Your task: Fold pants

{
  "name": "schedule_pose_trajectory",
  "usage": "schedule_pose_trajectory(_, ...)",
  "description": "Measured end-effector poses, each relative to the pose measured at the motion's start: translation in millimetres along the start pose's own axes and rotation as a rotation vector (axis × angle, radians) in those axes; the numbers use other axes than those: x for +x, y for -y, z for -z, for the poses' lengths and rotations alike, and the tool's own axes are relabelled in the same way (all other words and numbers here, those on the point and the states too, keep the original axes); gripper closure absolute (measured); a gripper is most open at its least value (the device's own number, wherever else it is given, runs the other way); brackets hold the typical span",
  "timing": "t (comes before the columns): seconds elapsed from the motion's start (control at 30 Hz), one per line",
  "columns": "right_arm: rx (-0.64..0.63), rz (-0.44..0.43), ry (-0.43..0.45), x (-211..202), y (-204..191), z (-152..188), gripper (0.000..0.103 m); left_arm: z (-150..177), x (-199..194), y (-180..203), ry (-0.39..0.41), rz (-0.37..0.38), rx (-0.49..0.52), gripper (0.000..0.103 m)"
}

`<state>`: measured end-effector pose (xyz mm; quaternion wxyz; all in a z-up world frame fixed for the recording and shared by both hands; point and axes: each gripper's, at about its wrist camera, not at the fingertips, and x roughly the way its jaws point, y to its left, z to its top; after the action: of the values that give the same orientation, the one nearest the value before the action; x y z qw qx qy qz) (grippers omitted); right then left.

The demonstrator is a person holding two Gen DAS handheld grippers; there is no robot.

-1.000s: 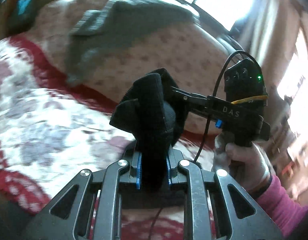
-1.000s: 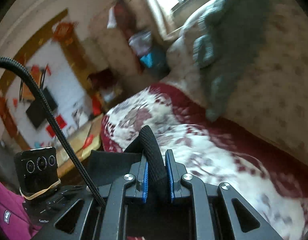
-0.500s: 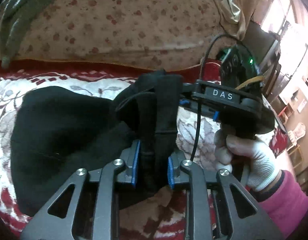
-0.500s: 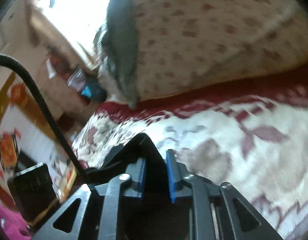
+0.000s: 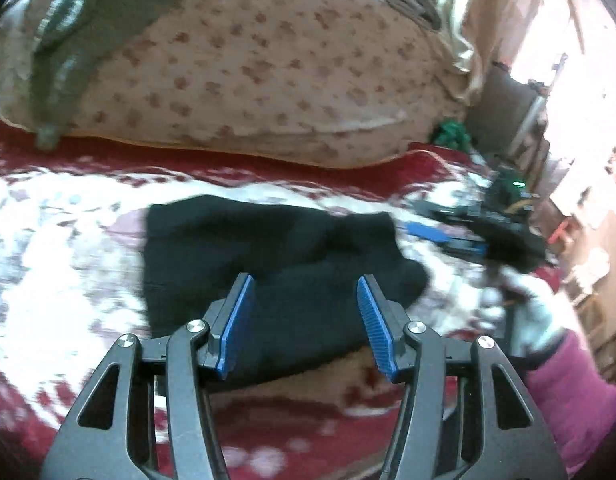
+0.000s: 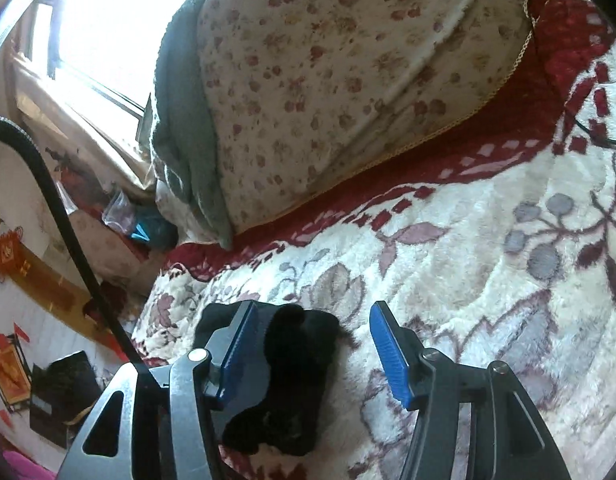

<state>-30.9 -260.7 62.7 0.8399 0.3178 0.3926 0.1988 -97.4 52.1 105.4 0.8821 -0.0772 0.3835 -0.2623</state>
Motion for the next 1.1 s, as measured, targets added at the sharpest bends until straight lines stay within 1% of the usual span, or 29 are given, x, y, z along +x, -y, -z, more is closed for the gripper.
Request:
schedule_pose_trajectory(0.07, -0.020, -0.010, -0.015, 0, -11, 4, 0.047, -3, 3, -12, -0.007, -0.049, -0.007, 0.049)
schedule_pose_trajectory(0.13, -0.063, -0.014, -0.049, 7, -26, 10, 0.046, -6, 8, -22, -0.003, -0.074, -0.021, 0.050)
schedule_pose_trajectory(0.17, -0.080, -0.006, -0.066, 12, -33, 14, 0.044, -10, 13, -27, -0.003, -0.092, -0.038, 0.050)
schedule_pose_trajectory(0.2, -0.094, 0.008, -0.081, 17, -37, 18, 0.039, -10, 16, -30, -0.005, -0.093, -0.046, 0.050)
schedule_pose_trajectory(0.23, -0.105, 0.038, -0.103, 24, -41, 23, 0.037, -12, 21, -33, -0.012, -0.095, -0.056, 0.050)
schedule_pose_trajectory(0.3, -0.115, 0.068, -0.131, 31, -43, 31, 0.038, -12, 28, -39, -0.018, -0.104, -0.071, 0.050)
schedule_pose_trajectory(0.37, -0.154, 0.062, -0.184, 41, -47, 42, 0.048, -13, 36, -43, -0.023, -0.132, -0.077, 0.050)
schedule_pose_trajectory(0.4, -0.198, 0.096, -0.199, 44, -51, 47, 0.056, -13, 41, -46, -0.029, -0.145, -0.081, 0.050)
schedule_pose_trajectory(0.43, -0.263, 0.152, -0.208, 47, -55, 52, 0.056, -13, 44, -48, -0.034, -0.149, -0.083, 0.050)
schedule_pose_trajectory(0.47, -0.321, 0.190, -0.213, 50, -58, 56, 0.056, -13, 47, -50, -0.039, -0.153, -0.083, 0.050)
schedule_pose_trajectory(0.5, -0.332, 0.192, -0.212, 51, -56, 58, 0.056, -12, 51, -51, -0.042, -0.163, -0.082, 0.050)
schedule_pose_trajectory(0.57, -0.292, 0.173, -0.207, 52, -45, 58, 0.056, -11, 53, -50, -0.044, -0.170, -0.074, 0.050)
schedule_pose_trajectory(0.63, -0.265, 0.163, -0.195, 49, -35, 59, 0.054, -10, 54, -47, -0.040, -0.183, -0.059, 0.050)
schedule_pose_trajectory(0.7, -0.210, 0.135, -0.186, 44, -28, 60, 0.053, -9, 54, -44, -0.040, -0.201, -0.038, 0.050)
schedule_pose_trajectory(0.77, -0.167, 0.101, -0.173, 40, -26, 60, 0.053, -9, 54, -42, -0.044, -0.215, -0.027, 0.050)
schedule_pose_trajectory(0.87, -0.123, 0.057, -0.157, 33, -27, 59, 0.050, -12, 49, -41, -0.044, -0.219, -0.037, 0.050)
schedule_pose_trajectory(0.97, -0.092, -0.007, -0.126, 28, -30, 54, 0.044, -14, 42, -42, -0.039, -0.237, -0.043, 0.050)
schedule_pose_trajectory(1.03, -0.088, -0.012, -0.127, 29, -30, 50, 0.042, -15, 38, -43, -0.033, -0.243, -0.042, 0.050)
schedule_pose_trajectory(1.1, -0.092, 0.012, -0.136, 32, -30, 48, 0.041, -16, 34, -45, -0.030, -0.255, -0.042, 0.050)
